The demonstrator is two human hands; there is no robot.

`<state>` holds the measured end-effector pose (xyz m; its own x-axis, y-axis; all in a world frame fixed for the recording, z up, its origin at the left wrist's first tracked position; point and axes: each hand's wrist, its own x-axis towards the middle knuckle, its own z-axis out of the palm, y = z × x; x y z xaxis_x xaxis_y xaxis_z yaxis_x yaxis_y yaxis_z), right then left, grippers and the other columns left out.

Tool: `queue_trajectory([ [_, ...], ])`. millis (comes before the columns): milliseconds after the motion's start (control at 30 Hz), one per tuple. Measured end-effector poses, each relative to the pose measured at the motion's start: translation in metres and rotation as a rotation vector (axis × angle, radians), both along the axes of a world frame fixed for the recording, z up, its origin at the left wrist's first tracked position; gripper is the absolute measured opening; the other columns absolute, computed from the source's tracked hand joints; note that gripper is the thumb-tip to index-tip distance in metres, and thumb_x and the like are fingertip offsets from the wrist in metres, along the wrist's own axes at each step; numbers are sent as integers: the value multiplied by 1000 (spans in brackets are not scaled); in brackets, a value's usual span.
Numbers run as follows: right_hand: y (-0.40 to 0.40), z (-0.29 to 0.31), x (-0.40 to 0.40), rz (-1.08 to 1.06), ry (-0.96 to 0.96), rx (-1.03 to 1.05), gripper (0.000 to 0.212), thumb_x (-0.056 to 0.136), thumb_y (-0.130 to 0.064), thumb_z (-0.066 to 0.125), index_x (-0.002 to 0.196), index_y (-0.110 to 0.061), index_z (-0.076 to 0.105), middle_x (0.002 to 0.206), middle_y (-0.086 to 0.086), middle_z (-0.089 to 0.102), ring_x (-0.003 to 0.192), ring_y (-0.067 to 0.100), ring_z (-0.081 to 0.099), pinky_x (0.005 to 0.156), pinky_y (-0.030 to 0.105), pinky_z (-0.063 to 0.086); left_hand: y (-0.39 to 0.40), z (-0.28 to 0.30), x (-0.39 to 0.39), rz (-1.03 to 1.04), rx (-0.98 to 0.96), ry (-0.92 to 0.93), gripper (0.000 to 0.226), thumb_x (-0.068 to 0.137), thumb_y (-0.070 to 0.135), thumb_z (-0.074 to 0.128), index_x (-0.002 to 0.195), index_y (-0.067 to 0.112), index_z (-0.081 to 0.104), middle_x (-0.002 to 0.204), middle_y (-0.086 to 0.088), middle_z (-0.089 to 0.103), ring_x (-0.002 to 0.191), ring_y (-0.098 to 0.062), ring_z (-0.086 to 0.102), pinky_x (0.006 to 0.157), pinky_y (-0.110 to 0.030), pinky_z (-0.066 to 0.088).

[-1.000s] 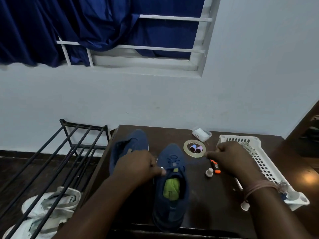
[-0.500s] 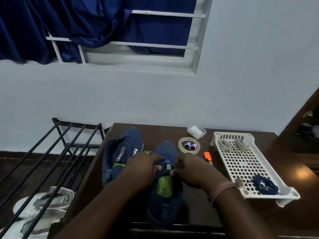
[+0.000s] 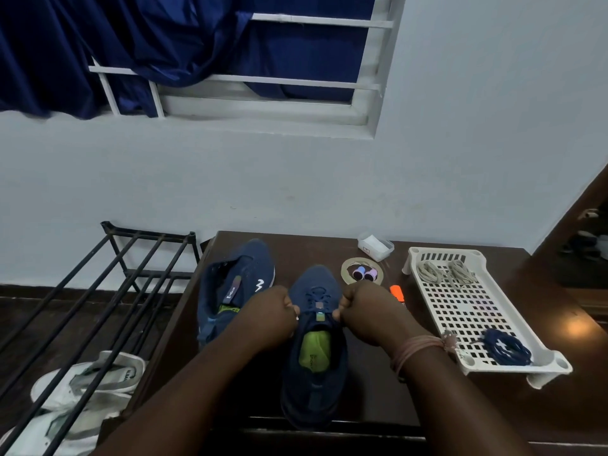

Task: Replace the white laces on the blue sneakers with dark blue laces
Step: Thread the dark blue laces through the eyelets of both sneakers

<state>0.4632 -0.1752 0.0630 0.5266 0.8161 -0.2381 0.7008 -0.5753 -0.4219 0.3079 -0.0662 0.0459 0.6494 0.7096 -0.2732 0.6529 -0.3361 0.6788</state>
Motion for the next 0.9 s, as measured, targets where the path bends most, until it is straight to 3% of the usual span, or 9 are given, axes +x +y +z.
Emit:
queue_trajectory([
  [200, -4, -9, 0, -146, -263, -157, 26, 88, -39, 56, 110, -29, 65, 129, 2, 46, 125, 30, 43, 104, 51, 33, 3, 5, -1, 5, 178, 162, 19, 92, 13, 53, 75, 13, 43, 85, -8, 62, 76, -20, 56, 67, -32, 42],
  [300, -2, -6, -1, -80, -224, -195, 29, 92, -40, 53, 113, -24, 64, 131, 4, 53, 123, 30, 48, 104, 48, 34, -1, 4, 0, 15, 236, 184, 22, 97, 15, 48, 77, 14, 40, 82, -4, 56, 77, -20, 50, 66, -29, 33],
  [400, -6, 8, 5, -12, 101, -193, 31, 99, -37, 46, 99, -13, 66, 111, 10, 68, 103, 27, 61, 85, 37, 43, 2, 18, -7, -18, 233, 141, 22, 99, 25, 49, 86, 8, 55, 76, -1, 58, 77, -19, 56, 80, -35, 43],
  [467, -12, 21, 9, -97, 415, -53, 33, 101, -34, 44, 81, -15, 62, 98, 10, 73, 84, 22, 62, 72, 33, 40, 13, 27, -14, -66, 65, 91, 38, 102, 38, 47, 80, 13, 62, 73, 0, 59, 72, -15, 56, 95, -45, 45],
  [533, -15, 27, 12, -224, 770, 134, 28, 100, -27, 48, 78, -16, 59, 88, 8, 73, 75, 20, 58, 65, 30, 40, 22, 35, -19, -43, -321, -145, 42, 102, 48, 47, 74, 18, 56, 68, 4, 50, 61, -14, 48, 67, -37, 46],
  [600, -12, 28, 12, -278, 985, 303, 22, 99, -25, 52, 81, -18, 61, 82, 1, 69, 79, 19, 56, 71, 29, 43, 23, 37, -18, 34, -610, -461, 34, 103, 40, 49, 77, 18, 54, 73, 0, 52, 60, -11, 46, 58, -28, 39],
  [700, -1, 27, 4, -301, 1186, 451, 26, 99, -30, 55, 76, -18, 60, 87, 5, 71, 94, 25, 65, 89, 36, 48, 12, 31, -5, 140, -701, -651, 27, 106, 24, 46, 81, 18, 56, 98, -7, 68, 89, -16, 63, 85, -33, 48],
  [767, 8, 25, -7, -341, 1295, 528, 28, 101, -32, 52, 80, -15, 57, 89, 11, 72, 87, 27, 69, 83, 37, 53, 1, 24, 5, 196, -774, -745, 25, 107, 18, 41, 87, 17, 56, 102, -9, 69, 97, -22, 63, 100, -38, 48],
  [900, 26, 6, -25, -503, 1322, 760, 25, 101, -32, 54, 88, -12, 59, 73, 4, 61, 59, 18, 56, 59, 32, 51, -9, 15, 24, 371, -865, -941, 24, 108, 24, 41, 89, 16, 54, 76, 0, 61, 66, -13, 59, 66, -28, 55],
])
